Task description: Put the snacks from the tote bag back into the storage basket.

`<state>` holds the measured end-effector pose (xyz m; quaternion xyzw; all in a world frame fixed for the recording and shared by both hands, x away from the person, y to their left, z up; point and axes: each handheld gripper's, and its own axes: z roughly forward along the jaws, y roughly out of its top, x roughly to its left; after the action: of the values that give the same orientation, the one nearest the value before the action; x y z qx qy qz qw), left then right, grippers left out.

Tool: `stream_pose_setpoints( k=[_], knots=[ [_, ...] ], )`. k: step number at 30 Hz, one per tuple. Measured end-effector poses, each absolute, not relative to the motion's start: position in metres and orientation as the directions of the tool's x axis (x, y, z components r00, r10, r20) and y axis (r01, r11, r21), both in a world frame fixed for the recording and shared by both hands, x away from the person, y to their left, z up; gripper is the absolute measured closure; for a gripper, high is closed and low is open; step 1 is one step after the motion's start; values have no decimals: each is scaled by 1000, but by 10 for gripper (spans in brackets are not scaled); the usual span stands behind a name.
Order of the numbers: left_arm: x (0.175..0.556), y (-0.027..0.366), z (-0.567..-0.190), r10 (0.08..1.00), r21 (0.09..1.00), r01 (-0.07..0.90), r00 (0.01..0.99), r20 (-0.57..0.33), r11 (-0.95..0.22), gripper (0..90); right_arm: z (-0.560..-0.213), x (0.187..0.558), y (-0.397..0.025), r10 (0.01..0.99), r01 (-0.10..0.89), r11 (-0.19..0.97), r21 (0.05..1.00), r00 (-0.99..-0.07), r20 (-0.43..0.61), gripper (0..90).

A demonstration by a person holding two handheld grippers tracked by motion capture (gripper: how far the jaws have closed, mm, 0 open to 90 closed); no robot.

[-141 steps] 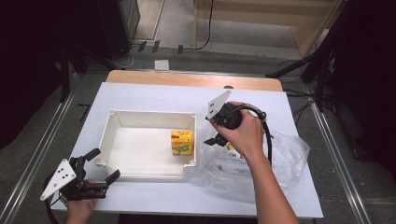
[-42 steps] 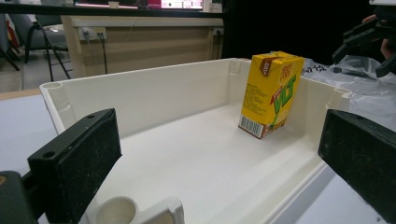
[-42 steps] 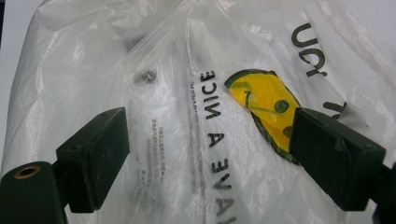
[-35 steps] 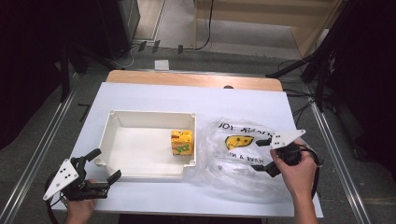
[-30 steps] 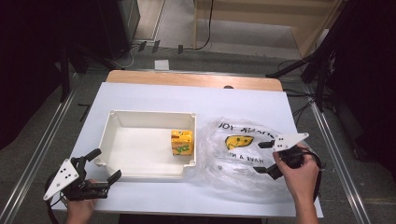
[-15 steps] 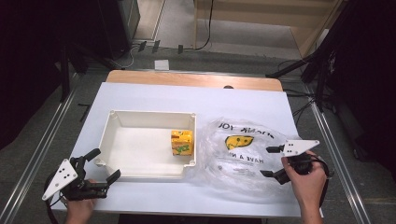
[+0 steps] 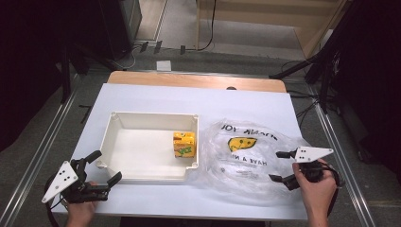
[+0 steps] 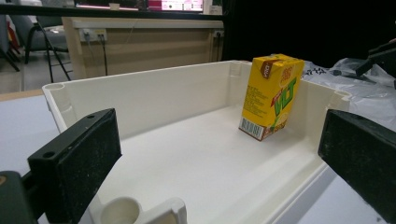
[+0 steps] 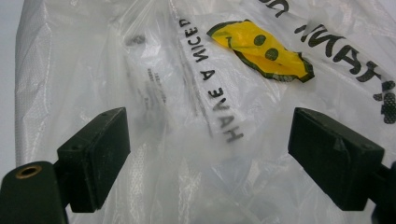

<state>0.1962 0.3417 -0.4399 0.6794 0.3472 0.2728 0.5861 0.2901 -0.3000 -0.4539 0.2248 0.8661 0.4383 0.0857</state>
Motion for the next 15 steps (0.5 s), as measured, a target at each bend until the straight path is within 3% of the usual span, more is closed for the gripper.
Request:
stream_pose_setpoints(
  k=[15],
  knots=[
    [196,342,-440,792,986,154,610,-39,-69,0,-464,283,-318,489,331,449,830,-868,81,140]
  ],
)
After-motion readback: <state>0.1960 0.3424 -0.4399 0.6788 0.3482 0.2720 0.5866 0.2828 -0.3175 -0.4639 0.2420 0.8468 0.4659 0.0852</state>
